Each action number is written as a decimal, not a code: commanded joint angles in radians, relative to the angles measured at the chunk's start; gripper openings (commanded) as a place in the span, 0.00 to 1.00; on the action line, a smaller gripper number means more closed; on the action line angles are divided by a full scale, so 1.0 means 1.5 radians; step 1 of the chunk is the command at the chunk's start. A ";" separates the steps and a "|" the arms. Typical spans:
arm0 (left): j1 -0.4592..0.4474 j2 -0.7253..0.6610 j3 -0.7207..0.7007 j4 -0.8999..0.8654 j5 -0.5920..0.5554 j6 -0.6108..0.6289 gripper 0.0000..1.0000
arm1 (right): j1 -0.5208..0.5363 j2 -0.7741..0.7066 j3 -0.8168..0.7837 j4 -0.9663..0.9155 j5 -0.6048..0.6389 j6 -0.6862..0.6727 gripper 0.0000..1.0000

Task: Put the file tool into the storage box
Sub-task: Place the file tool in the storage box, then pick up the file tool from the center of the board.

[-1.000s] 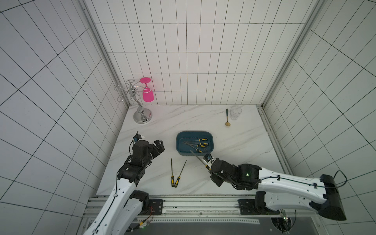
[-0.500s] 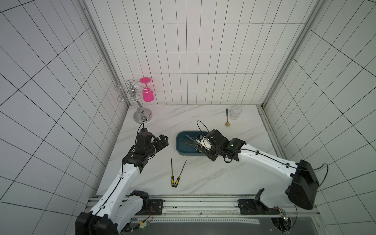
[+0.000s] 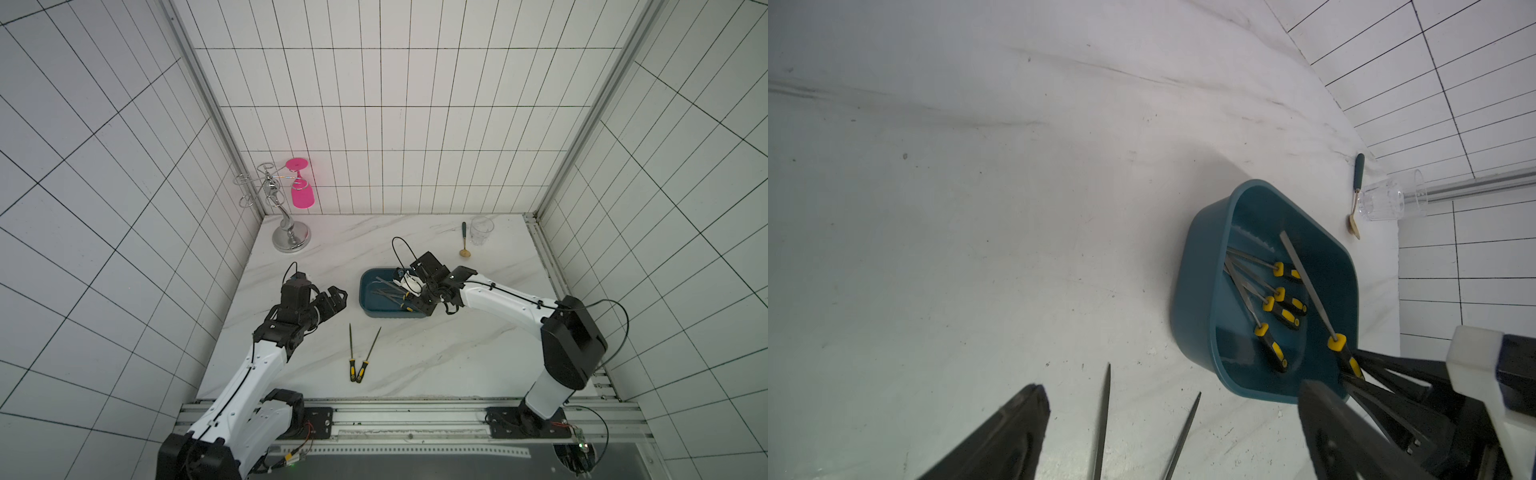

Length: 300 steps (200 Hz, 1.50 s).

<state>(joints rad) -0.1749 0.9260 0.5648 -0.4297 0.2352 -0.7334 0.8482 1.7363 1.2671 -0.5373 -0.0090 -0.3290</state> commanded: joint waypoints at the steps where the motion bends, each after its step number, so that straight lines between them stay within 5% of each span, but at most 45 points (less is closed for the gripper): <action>1: 0.000 -0.015 -0.016 0.002 0.014 -0.005 0.98 | -0.008 0.033 0.056 -0.038 -0.011 0.012 0.45; 42: -0.019 -0.051 -0.033 -0.021 0.004 -0.012 0.98 | -0.007 0.002 0.056 -0.012 0.008 0.036 0.50; 64: -0.037 -0.065 -0.039 -0.039 -0.028 -0.015 0.98 | -0.004 -0.068 0.025 0.038 0.083 0.085 0.52; 101: -0.053 -0.090 -0.063 -0.049 -0.093 -0.042 0.98 | 0.008 -0.186 -0.019 0.058 0.199 0.295 0.52; 153: -0.051 -0.103 -0.055 -0.055 -0.192 -0.039 0.98 | 0.127 -0.281 -0.126 -0.006 0.285 0.601 0.53; 200: -0.044 -0.120 -0.080 -0.056 -0.182 -0.067 0.98 | 0.273 -0.187 -0.146 -0.006 0.289 0.786 0.51; 255: -0.033 -0.127 -0.078 -0.071 -0.205 -0.064 0.98 | 0.390 -0.009 -0.034 -0.007 0.281 0.843 0.51; 300: -0.006 -0.122 -0.052 -0.080 -0.195 -0.048 0.98 | 0.416 0.054 0.001 0.010 0.251 0.871 0.52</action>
<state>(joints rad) -0.1959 0.7444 0.4541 -0.5365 -0.0460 -0.8257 1.4681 1.7973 1.2213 -0.5251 0.3862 0.9230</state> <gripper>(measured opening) 0.982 0.515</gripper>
